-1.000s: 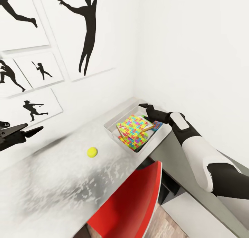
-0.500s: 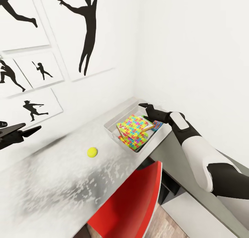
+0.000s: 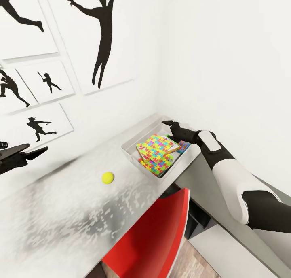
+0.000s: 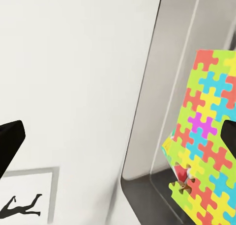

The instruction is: Put all the toys in the child's room - the three board games (two on the bed and one on the table), the two jigsaw puzzles on the table, and the tennis ball on the table - inside the toy box on the table in the child's room.

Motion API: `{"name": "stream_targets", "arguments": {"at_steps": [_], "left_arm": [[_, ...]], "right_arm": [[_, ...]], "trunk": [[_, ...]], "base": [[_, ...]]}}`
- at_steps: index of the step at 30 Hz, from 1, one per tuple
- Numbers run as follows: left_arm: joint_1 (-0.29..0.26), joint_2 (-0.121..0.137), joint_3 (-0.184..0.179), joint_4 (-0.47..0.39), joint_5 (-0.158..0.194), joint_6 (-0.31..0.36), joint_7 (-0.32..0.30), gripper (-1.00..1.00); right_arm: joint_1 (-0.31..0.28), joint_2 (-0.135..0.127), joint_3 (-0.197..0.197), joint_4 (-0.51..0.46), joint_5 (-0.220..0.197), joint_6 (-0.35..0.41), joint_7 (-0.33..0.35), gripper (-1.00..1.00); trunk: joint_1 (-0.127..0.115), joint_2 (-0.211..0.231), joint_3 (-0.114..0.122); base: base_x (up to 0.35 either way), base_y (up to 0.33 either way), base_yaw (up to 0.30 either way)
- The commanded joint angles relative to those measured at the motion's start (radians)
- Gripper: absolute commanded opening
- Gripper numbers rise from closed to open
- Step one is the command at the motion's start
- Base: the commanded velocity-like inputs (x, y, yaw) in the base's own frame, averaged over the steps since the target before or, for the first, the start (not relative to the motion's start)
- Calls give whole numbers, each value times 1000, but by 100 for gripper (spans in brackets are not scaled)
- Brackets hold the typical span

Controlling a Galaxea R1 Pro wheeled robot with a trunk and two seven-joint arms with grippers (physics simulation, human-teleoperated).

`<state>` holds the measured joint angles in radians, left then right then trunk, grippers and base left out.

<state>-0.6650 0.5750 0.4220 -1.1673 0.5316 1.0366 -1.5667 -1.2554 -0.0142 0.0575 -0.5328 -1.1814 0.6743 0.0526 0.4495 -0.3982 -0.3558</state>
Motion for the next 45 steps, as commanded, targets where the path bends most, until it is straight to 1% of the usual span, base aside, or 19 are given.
{"name": "stream_targets", "arguments": {"at_steps": [1,16,19,23,26,31,39,45], "left_arm": [[-1,0,0,0,-1,11,-4,100],[-1,0,0,0,-1,11,-4,100],[-1,0,0,0,-3,11,-4,100],[-1,0,0,0,-3,11,-4,100],[-1,0,3,0,-4,11,-4,100],[-1,0,6,0,-3,11,-4,100],[-1,0,16,0,-4,11,-4,100],[-1,0,18,0,-3,11,-4,100]], "right_arm": [[-1,-1,4,1,3,1,6,100],[-1,0,5,1,3,1,5,100],[-1,2,10,1,3,0,4,100],[-1,10,37,1,4,-1,4,100],[-1,14,47,1,3,-11,3,100],[-1,16,54,1,3,-29,3,100],[-1,17,57,1,3,-35,3,100],[-1,18,58,1,3,-36,3,100]], "trunk": [[1,-2,-2],[1,-2,-1],[1,-2,1],[1,-2,5],[1,-2,8],[1,-2,12],[1,-2,13],[1,-2,19]], "base": [[0,0,0],[-29,18,14],[-68,91,165],[-40,30,213],[-117,8,230],[-85,2,192],[-15,0,65],[-72,22,170]]}}
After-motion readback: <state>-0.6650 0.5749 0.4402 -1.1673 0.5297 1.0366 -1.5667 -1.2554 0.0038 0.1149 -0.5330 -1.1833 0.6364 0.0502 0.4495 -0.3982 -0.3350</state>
